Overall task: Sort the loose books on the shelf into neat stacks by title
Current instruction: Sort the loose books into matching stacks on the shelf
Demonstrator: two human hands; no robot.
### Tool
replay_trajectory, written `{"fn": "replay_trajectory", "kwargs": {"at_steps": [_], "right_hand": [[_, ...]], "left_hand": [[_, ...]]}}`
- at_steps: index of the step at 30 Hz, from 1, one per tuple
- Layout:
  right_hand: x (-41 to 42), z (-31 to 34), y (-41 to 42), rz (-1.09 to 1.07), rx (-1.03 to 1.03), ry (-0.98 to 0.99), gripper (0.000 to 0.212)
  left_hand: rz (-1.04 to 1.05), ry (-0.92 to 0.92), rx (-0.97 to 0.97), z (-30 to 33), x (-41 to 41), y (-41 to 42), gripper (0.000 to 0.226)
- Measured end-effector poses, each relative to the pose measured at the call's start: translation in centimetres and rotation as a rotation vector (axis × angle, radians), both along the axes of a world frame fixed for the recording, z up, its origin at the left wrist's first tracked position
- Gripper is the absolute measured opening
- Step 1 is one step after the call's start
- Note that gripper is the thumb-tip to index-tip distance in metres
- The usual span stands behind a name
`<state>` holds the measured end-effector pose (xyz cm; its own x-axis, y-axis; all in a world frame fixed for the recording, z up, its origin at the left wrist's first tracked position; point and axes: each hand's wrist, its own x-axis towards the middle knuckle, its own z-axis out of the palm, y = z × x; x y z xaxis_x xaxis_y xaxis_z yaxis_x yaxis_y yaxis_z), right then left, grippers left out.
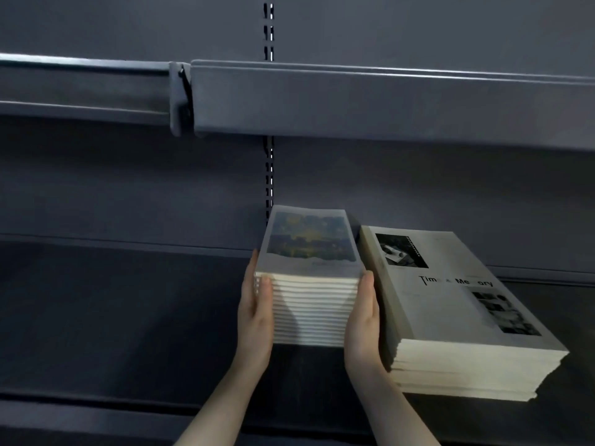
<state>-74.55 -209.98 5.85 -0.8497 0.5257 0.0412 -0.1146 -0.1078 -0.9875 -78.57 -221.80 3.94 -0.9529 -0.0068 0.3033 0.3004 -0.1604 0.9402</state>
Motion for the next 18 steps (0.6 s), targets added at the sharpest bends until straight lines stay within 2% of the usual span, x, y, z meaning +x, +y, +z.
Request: {"fn": "replay_trajectory", "kwargs": {"at_steps": [7, 8, 11, 12, 18], "right_hand": [[-0.7, -0.4, -0.5, -0.124, 0.027, 0.088, 0.030], [-1.0, -0.7, -0.6, -0.158, 0.050, 0.107, 0.034], [-1.8, -1.5, -1.1, -0.236, 0.115, 0.148, 0.073], [-2.0, -1.6, -1.2, -0.257, 0.122, 0.155, 0.077], [-2.3, -1.9, -1.1, -0.306, 0.180, 0.170, 0.074]], "left_hand": [[0.100, 0.013, 0.022, -0.5, -0.6, 0.7, 0.058], [0.115, 0.016, 0.017, -0.6, -0.7, 0.7, 0.057], [0.143, 0.037, -0.005, -0.8, -0.9, 0.9, 0.053], [0.147, 0.045, -0.009, -0.9, -1.0, 0.9, 0.055], [0.146, 0.052, -0.040, -0.8, -1.1, 0.7, 0.057]]}}
